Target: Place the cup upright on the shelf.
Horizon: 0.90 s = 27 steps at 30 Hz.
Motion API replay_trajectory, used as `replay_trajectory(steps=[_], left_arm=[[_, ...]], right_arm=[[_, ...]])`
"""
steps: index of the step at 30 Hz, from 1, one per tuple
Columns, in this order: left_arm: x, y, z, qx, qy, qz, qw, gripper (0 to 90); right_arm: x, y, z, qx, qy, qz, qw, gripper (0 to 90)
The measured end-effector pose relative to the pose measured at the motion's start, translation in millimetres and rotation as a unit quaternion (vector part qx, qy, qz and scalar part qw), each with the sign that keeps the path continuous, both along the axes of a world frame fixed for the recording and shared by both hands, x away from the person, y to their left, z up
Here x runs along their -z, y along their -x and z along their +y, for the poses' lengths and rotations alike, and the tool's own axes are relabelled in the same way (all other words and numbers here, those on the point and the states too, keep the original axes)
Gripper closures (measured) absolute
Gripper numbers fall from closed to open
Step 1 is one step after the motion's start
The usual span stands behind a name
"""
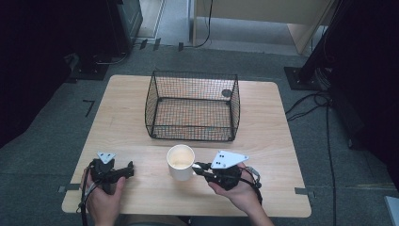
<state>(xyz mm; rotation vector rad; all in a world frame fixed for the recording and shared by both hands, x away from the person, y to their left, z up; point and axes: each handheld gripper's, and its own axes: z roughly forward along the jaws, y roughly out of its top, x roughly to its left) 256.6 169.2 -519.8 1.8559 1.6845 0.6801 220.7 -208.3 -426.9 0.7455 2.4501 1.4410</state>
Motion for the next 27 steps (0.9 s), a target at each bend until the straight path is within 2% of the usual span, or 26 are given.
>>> replay_trajectory(steps=[5, 13, 19, 27], left_arm=[[0.0, 0.0, 0.0, 0.0, 0.0, 0.0, 1.0, 0.0], [0.2, -0.1, -0.3, -0.002, 0.002, -0.002, 1.0, 0.0], [0.2, -0.1, -0.2, -0.001, 0.001, -0.002, 1.0, 0.0], [0.0, -0.1, -0.2, -0.001, 0.001, -0.001, 1.0, 0.0]], right_arm=[[-13.6, -4.1, 0.3, 0.004, -0.002, -0.011, 0.9999, 81.0], [-31.4, -13.4, -1.5, 0.02, -0.003, -0.017, 0.9997, 81.0], [-42.3, -22.3, -5.8, 0.038, -0.006, -0.019, 0.9991, 81.0], [-58.9, -39.5, -13.7, 0.072, -0.018, -0.031, 0.9968, 81.0]])
